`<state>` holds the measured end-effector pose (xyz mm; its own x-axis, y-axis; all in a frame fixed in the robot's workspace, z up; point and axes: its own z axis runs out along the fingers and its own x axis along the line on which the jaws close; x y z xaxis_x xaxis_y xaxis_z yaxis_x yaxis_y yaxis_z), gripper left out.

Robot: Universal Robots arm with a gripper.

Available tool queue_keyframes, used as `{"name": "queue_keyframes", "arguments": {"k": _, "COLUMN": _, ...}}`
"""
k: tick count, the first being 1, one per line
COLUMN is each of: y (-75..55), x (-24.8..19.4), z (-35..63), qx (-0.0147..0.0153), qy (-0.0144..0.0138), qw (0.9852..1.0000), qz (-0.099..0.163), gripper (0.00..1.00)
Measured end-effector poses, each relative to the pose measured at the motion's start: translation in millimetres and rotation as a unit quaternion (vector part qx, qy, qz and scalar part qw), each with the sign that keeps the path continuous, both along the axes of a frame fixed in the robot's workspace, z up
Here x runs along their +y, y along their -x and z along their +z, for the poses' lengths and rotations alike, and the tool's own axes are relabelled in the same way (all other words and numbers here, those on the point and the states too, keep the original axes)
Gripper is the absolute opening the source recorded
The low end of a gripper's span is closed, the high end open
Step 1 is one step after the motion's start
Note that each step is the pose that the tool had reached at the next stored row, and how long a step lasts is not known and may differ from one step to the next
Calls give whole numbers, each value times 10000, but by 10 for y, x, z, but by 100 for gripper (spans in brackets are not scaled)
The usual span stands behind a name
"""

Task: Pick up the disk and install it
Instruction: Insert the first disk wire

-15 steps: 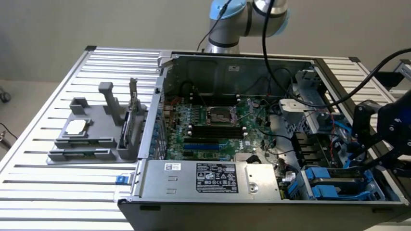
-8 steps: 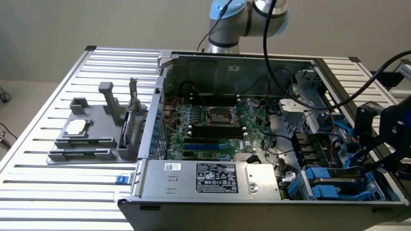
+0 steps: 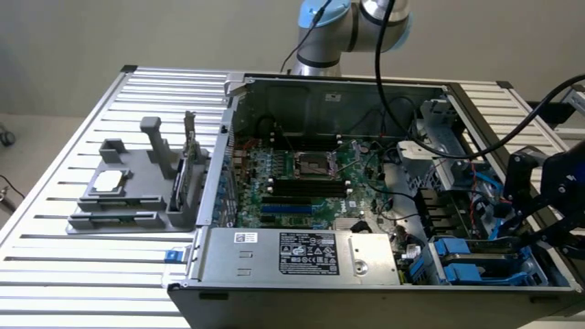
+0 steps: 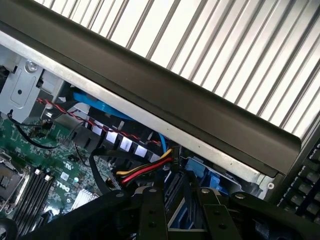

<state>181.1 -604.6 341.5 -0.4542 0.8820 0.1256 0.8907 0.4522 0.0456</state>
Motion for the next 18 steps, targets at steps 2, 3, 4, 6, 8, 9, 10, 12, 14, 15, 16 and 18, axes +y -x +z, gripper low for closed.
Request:
{"name": "queue_keyframes", "arguments": {"k": 2, "y": 0, "x": 0, "z": -10, "qx": 0, "qy": -30, "qw": 10000, "qz": -4, "gripper": 30}}
{"name": "queue_keyframes", "arguments": {"k": 3, "y": 0, "x": 0, "z": -16, "qx": 0, "qy": -45, "qw": 10000, "qz": -6, "gripper": 30}}
{"name": "queue_keyframes", "arguments": {"k": 4, "y": 0, "x": 0, "z": -20, "qx": 0, "qy": -58, "qw": 10000, "qz": -7, "gripper": 30}}
{"name": "queue_keyframes", "arguments": {"k": 6, "y": 0, "x": 0, "z": -30, "qx": 0, "qy": -85, "qw": 10000, "qz": -8, "gripper": 30}}
{"name": "queue_keyframes", "arguments": {"k": 8, "y": 0, "x": 0, "z": -39, "qx": 0, "qy": -112, "qw": 9999, "qz": -10, "gripper": 30}}
{"name": "queue_keyframes", "arguments": {"k": 9, "y": 0, "x": 0, "z": -42, "qx": 0, "qy": -124, "qw": 9999, "qz": -10, "gripper": 30}}
{"name": "queue_keyframes", "arguments": {"k": 10, "y": 0, "x": 0, "z": -45, "qx": 0, "qy": -135, "qw": 9999, "qz": -10, "gripper": 30}}
{"name": "queue_keyframes", "arguments": {"k": 12, "y": 0, "x": 0, "z": -50, "qx": 0, "qy": -158, "qw": 9999, "qz": -11, "gripper": 30}}
{"name": "queue_keyframes", "arguments": {"k": 14, "y": 0, "x": 2, "z": -57, "qx": 0, "qy": -179, "qw": 9998, "qz": -12, "gripper": 30}}
{"name": "queue_keyframes", "arguments": {"k": 15, "y": 0, "x": 2, "z": -58, "qx": 0, "qy": -185, "qw": 9998, "qz": -12, "gripper": 30}}
{"name": "queue_keyframes", "arguments": {"k": 16, "y": 0, "x": 2, "z": -60, "qx": 0, "qy": -190, "qw": 9998, "qz": -12, "gripper": 30}}
{"name": "queue_keyframes", "arguments": {"k": 18, "y": 0, "x": 3, "z": -61, "qx": 0, "qy": -196, "qw": 9998, "qz": -13, "gripper": 30}}
